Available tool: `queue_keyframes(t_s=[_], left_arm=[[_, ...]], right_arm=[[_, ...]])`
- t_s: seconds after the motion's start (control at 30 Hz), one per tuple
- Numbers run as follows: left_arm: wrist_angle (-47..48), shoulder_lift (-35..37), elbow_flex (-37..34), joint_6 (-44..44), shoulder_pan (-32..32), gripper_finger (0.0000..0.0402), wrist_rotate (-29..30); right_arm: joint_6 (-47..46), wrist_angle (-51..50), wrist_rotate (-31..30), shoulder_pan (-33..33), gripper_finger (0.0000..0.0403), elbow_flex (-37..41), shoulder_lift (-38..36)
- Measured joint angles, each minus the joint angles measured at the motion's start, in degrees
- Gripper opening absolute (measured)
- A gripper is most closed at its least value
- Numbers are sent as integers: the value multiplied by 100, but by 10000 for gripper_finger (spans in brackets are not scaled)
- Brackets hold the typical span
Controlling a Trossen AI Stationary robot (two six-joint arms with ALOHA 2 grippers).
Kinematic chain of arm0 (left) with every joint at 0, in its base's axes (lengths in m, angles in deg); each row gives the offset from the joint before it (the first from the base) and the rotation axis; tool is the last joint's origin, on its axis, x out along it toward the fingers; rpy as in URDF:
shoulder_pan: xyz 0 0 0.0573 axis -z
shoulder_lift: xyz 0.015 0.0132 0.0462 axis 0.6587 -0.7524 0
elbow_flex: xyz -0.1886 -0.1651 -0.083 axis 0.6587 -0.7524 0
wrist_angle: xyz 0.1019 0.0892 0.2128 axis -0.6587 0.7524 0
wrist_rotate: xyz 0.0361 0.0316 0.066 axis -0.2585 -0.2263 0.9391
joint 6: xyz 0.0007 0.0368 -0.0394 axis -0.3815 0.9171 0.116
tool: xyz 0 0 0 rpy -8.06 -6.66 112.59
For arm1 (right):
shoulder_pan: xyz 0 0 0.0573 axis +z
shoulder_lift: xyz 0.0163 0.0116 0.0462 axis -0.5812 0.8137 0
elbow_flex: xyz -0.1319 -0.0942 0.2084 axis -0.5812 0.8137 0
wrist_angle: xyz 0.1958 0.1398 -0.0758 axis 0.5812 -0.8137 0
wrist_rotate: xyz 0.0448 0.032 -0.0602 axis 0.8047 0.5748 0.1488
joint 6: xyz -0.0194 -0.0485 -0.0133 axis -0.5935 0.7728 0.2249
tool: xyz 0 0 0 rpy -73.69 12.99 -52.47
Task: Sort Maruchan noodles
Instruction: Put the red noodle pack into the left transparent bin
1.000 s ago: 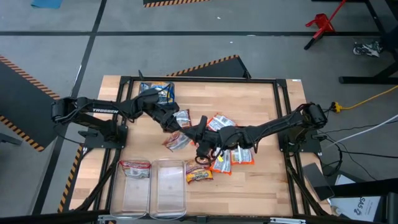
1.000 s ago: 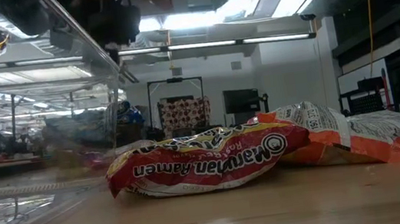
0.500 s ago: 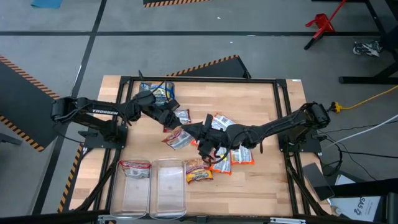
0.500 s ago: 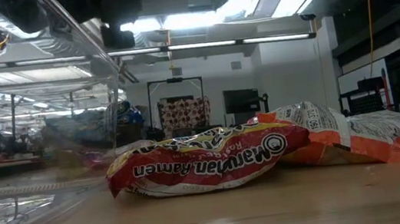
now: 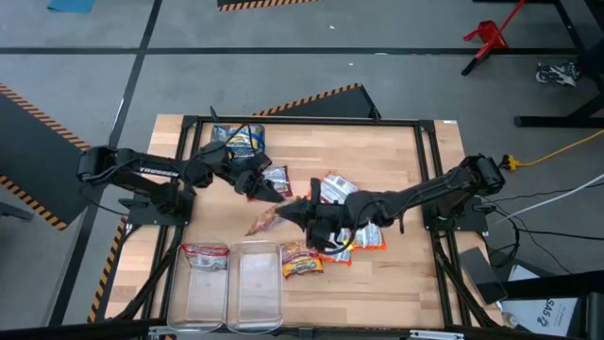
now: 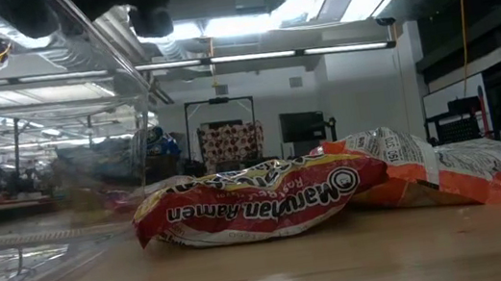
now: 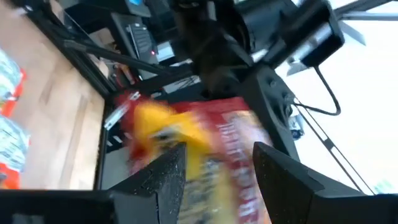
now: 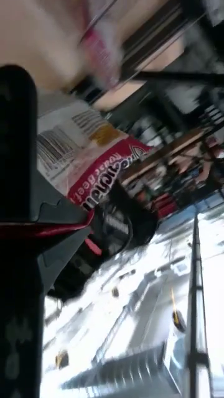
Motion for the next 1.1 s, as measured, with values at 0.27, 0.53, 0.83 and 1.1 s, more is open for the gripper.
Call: queue_keyframes(t_s=[0.27,0.53,0.83,1.1], left_arm=[[19,0,0,288,561,179,523],[-2,0,0,1192,570,179,475],[15,-6,-4,1807,447,179,426],[-73,6,2,2088,111,179,221]], right_arm=[[-441,29,265,-37,0,0,5],[-1054,-328,12,-30,0,0,5],[-1398,-571,-173,-28,0,-10,1],[-1963,-1097,-651,42,0,11,25]])
